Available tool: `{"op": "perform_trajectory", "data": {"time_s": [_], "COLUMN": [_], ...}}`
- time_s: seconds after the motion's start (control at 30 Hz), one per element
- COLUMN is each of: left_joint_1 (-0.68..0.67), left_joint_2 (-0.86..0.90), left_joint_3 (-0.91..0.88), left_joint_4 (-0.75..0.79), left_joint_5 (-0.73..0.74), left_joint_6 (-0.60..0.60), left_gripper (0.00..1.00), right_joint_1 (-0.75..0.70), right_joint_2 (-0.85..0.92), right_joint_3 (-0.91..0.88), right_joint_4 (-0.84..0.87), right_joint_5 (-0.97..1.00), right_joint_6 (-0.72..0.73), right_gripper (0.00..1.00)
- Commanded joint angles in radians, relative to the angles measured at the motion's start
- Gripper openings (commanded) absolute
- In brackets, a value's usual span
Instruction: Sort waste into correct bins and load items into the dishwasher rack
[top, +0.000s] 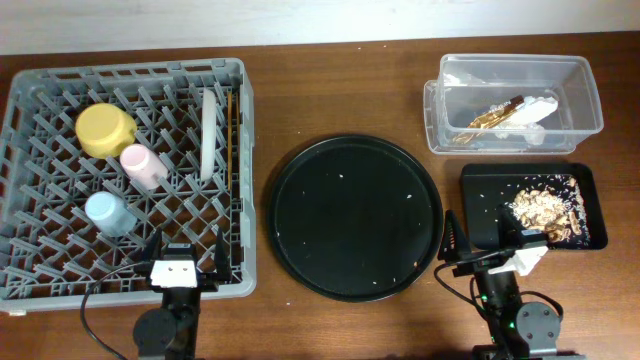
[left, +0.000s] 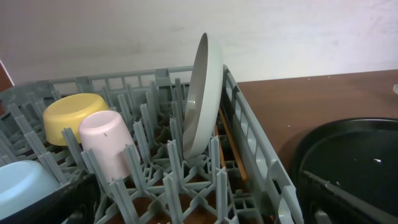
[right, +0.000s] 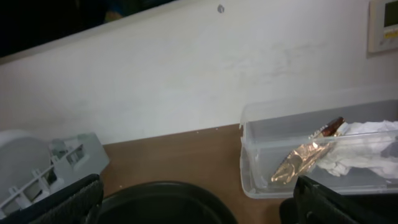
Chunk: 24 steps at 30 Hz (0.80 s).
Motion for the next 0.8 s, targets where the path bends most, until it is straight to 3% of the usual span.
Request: {"op": "perform_trajectory", "data": {"time_s": [0.0, 0.3, 0.77], "left_joint_1": [-0.004, -0.004, -0.004], "left_joint_2": [-0.006, -0.006, -0.006], "left_joint_3": [-0.007, -0.007, -0.007], "left_joint_4": [0.002, 0.002, 0.002], "left_joint_5": [-0.010, -0.010, -0.010], "left_joint_6": [0.016, 0.016, 0.016], "left_gripper": [0.99, 0.99, 0.99], "right_joint_1": [0.005, 0.004, 0.004], "right_joint_2": [-0.011, -0.011, -0.011], "right_joint_3": [-0.006, -0.006, -0.006], "right_joint_4": [0.010, -0.169, -0.172], "right_joint_5": [0.011, 0.012, 0.038], "right_joint_6": [-0.085, -0.313, -0.314], "right_gripper": [0.99, 0.99, 0.99]}}
